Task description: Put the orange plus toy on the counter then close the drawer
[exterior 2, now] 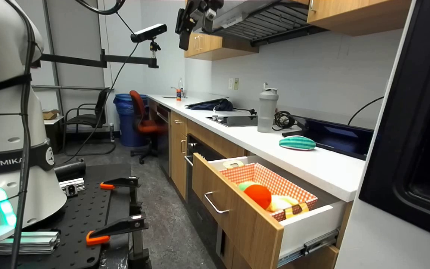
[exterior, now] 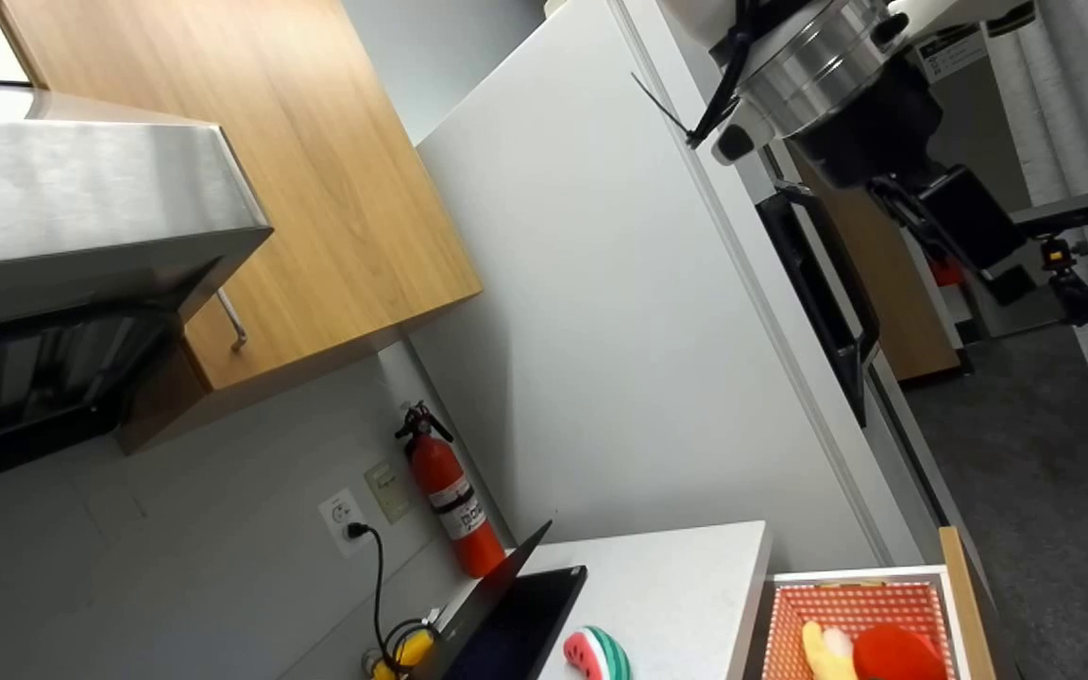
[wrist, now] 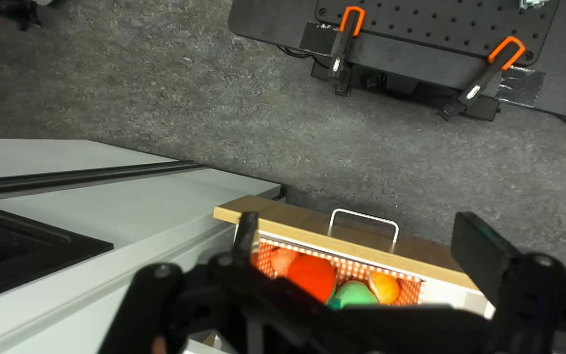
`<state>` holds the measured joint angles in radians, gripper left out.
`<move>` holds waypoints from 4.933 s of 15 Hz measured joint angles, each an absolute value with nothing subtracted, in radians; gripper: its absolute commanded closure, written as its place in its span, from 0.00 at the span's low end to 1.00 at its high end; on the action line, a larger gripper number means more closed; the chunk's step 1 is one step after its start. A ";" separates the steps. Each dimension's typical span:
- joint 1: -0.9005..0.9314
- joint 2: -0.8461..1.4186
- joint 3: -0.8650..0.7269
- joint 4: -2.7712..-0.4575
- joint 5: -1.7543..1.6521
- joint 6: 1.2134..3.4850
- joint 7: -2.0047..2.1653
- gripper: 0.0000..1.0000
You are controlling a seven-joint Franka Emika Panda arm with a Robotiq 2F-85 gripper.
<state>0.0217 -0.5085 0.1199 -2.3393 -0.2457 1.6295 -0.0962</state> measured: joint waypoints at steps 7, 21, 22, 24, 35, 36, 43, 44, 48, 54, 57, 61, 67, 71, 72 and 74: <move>0.022 -0.508 0.120 -2.339 -0.246 1.629 -0.096 0.00; 0.030 -0.418 0.127 -2.218 -0.247 1.632 -0.092 0.00; 0.033 -0.369 0.131 -2.161 -0.247 1.632 -0.092 0.00; 0.038 -0.271 0.135 -2.049 -0.248 1.632 -0.092 0.00; 0.045 -0.065 0.139 -1.828 -0.252 1.620 -0.091 0.00; 0.045 -0.065 0.139 -1.828 -0.252 1.620 -0.091 0.00; 0.046 -0.064 0.137 -1.831 -0.251 1.621 -0.091 0.00; 0.046 -0.062 0.137 -1.832 -0.251 1.621 -0.089 0.00; 0.050 -0.039 0.136 -1.836 -0.236 1.629 -0.032 0.00; 0.060 0.015 0.136 -1.867 -0.171 1.680 0.117 0.00; 0.060 0.026 0.130 -1.927 -0.139 1.750 0.192 0.00; 0.060 0.027 0.109 -2.026 -0.108 1.853 0.270 0.00; 0.059 0.031 0.081 -2.155 -0.107 2.010 0.371 0.00; 0.056 0.052 0.056 -2.183 -0.112 2.089 0.413 0.00; 0.054 0.059 0.048 -2.183 -0.117 2.101 0.421 0.00; 0.050 0.073 0.031 -2.181 -0.133 2.117 0.434 0.00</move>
<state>0.0496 0.0727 0.0307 -2.1815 -0.1325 2.1167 0.4342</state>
